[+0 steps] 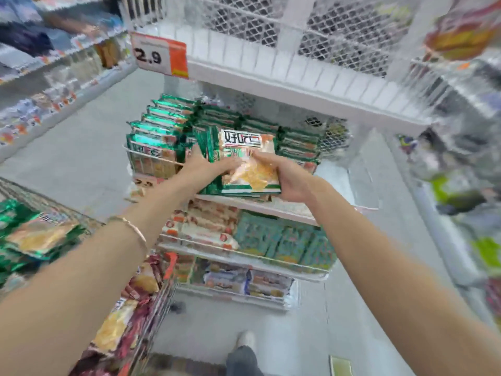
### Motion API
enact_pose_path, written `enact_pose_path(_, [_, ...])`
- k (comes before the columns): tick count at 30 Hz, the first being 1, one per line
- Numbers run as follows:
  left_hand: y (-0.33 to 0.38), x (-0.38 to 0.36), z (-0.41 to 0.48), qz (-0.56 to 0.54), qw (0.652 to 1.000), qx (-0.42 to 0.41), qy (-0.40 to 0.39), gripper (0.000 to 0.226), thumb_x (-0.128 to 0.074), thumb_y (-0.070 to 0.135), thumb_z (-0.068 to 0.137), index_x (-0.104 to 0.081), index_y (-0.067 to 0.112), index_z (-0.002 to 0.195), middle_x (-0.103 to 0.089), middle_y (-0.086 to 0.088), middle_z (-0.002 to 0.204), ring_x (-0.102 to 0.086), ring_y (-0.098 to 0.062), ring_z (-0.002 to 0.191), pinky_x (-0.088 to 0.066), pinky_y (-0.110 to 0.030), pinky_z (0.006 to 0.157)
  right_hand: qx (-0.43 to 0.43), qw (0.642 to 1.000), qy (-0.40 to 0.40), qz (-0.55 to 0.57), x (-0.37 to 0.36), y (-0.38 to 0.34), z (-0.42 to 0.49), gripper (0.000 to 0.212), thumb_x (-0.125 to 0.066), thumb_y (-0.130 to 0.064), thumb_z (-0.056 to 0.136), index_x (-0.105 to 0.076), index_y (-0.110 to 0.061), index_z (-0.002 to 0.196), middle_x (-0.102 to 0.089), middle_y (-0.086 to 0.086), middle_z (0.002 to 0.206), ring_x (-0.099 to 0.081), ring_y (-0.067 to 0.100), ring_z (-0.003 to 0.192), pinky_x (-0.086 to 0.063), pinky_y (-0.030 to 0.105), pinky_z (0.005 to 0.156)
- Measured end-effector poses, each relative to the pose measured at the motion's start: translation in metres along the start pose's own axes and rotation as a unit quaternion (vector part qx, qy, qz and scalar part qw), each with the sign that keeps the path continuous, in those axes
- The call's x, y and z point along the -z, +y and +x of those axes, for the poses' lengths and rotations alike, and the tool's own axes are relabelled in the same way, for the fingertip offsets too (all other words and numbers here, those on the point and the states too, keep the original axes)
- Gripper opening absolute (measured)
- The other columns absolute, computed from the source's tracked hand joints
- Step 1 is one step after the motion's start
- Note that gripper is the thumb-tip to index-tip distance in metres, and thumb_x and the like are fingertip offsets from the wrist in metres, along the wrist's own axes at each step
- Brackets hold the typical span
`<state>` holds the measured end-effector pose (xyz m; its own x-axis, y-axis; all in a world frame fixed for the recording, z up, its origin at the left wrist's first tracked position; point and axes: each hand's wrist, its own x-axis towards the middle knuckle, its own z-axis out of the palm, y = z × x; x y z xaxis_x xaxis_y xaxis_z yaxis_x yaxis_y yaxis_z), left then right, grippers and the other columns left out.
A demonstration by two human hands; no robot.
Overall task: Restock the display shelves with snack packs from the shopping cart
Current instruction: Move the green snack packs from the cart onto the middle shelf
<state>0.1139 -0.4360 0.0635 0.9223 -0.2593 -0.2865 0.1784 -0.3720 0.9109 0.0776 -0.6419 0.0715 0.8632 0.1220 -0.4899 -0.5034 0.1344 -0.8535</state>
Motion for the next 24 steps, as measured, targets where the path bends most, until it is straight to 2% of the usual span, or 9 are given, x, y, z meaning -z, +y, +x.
enact_pose_path(3, [0.033, -0.057, 0.011, 0.016, 0.997, -0.033, -0.064, 0.144, -0.074, 0.083, 0.047, -0.008, 0.022, 0.160, -0.021, -0.006, 0.165, -0.027, -0.030, 0.148, -0.023, -0.047, 0.121, 0.032, 0.998, 0.056, 0.027, 0.065, 0.004, -0.022, 0.035, -0.067, -0.035, 0.088, -0.067, -0.011, 0.113, -0.071, 0.008, 0.105, -0.069, 0.022, 0.087, -0.055, 0.035, 0.079])
enact_pose_path(7, [0.062, -0.119, 0.041, 0.034, 0.992, -0.074, -0.097, 0.117, -0.078, 0.062, 0.071, -0.015, 0.015, 0.159, -0.026, -0.006, 0.163, -0.030, -0.027, 0.147, -0.027, -0.037, 0.116, 0.045, 0.994, 0.091, 0.035, 0.137, 0.003, -0.034, 0.027, -0.062, -0.032, 0.093, -0.067, -0.012, 0.111, -0.070, 0.008, 0.102, -0.067, 0.022, 0.085, -0.053, 0.038, 0.078])
enact_pose_path(9, [0.071, -0.145, 0.060, 0.038, 0.989, -0.090, -0.110, 0.108, -0.078, 0.060, 0.072, -0.025, 0.016, 0.155, -0.035, -0.006, 0.158, -0.035, -0.028, 0.144, -0.031, -0.035, 0.111, 0.047, 0.992, 0.111, 0.032, 0.164, -0.003, -0.031, 0.020, -0.060, -0.029, 0.096, -0.066, -0.013, 0.105, -0.072, 0.005, 0.092, -0.068, 0.019, 0.078, -0.055, 0.035, 0.075])
enact_pose_path(12, [0.079, -0.173, 0.091, 0.082, 0.984, -0.111, -0.111, 0.080, -0.080, 0.053, 0.075, -0.045, 0.018, 0.138, -0.054, 0.004, 0.128, -0.050, -0.022, 0.129, -0.039, -0.029, 0.099, 0.038, 0.992, 0.122, 0.023, 0.191, -0.008, -0.012, 0.017, -0.063, -0.026, 0.095, -0.065, -0.013, 0.106, -0.073, 0.003, 0.090, -0.071, 0.017, 0.077, -0.058, 0.033, 0.074])
enact_pose_path(13, [0.082, -0.176, 0.097, 0.113, 0.980, -0.125, -0.110, 0.077, -0.081, 0.048, 0.077, -0.044, 0.017, 0.137, -0.050, 0.009, 0.119, -0.052, -0.017, 0.121, -0.037, -0.025, 0.095, 0.033, 0.991, 0.127, 0.015, 0.197, -0.007, -0.003, 0.016, -0.066, -0.025, 0.094, -0.066, -0.013, 0.105, -0.074, 0.002, 0.090, -0.072, 0.016, 0.077, -0.059, 0.030, 0.073])
enact_pose_path(15, [0.080, -0.176, 0.115, 0.169, 0.968, -0.149, -0.114, 0.091, -0.084, 0.052, 0.073, -0.035, 0.017, 0.141, -0.045, 0.015, 0.119, -0.049, -0.010, 0.114, -0.037, -0.022, 0.096, 0.039, 0.990, 0.138, -0.003, 0.207, 0.000, 0.018, 0.018, -0.071, -0.018, 0.091, -0.066, -0.012, 0.107, -0.076, 0.004, 0.096, -0.074, 0.015, 0.081, -0.060, 0.027, 0.073])
enact_pose_path(17, [0.073, -0.171, 0.133, 0.237, 0.950, -0.157, -0.126, 0.113, -0.087, 0.058, 0.064, -0.024, 0.018, 0.150, -0.052, 0.012, 0.125, -0.054, -0.015, 0.115, -0.043, -0.028, 0.098, 0.075, 0.986, 0.140, -0.047, 0.220, 0.013, 0.040, 0.043, -0.080, -0.013, 0.082, -0.061, -0.012, 0.120, -0.075, 0.006, 0.109, -0.073, 0.020, 0.098, -0.060, 0.032, 0.084])
enact_pose_path(20, [0.060, -0.164, 0.144, 0.392, 0.897, -0.184, -0.091, 0.129, -0.082, 0.070, 0.057, -0.013, 0.025, 0.156, -0.051, -0.003, 0.145, -0.050, -0.029, 0.128, -0.039, -0.041, 0.108, 0.077, 0.970, 0.162, -0.165, 0.234, 0.036, 0.054, 0.102, -0.099, -0.035, 0.055, -0.042, -0.023, 0.139, -0.066, -0.003, 0.128, -0.064, 0.017, 0.118, -0.054, 0.043, 0.100])
enact_pose_path(24, [0.048, -0.162, 0.145, 0.532, 0.818, -0.184, -0.117, 0.137, -0.074, 0.084, 0.050, -0.009, 0.029, 0.157, -0.023, -0.010, 0.162, -0.021, -0.030, 0.148, -0.013, -0.047, 0.121, 0.068, 0.962, 0.046, -0.261, 0.251, 0.094, 0.082, 0.115, -0.098, -0.039, 0.058, -0.030, -0.011, 0.147, -0.062, -0.005, 0.137, -0.057, 0.014, 0.128, -0.040, 0.053, 0.112])
